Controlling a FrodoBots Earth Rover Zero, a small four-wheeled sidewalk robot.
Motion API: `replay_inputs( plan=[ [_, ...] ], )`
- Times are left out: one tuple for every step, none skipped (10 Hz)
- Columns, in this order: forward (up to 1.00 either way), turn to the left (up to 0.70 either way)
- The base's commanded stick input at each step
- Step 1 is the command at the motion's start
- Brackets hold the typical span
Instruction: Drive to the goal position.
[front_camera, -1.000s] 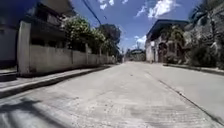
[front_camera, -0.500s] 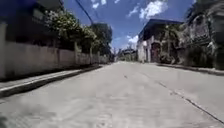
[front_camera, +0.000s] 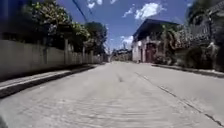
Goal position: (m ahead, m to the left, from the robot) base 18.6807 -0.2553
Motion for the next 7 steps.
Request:
replay_inputs(
  plan=[
    [1.0, 0.0],
    [1.0, 0.0],
    [1.0, 0.0],
    [1.0, 0.0],
    [1.0, 0.0],
    [1.0, 0.0],
    [1.0, 0.0]
  ],
)
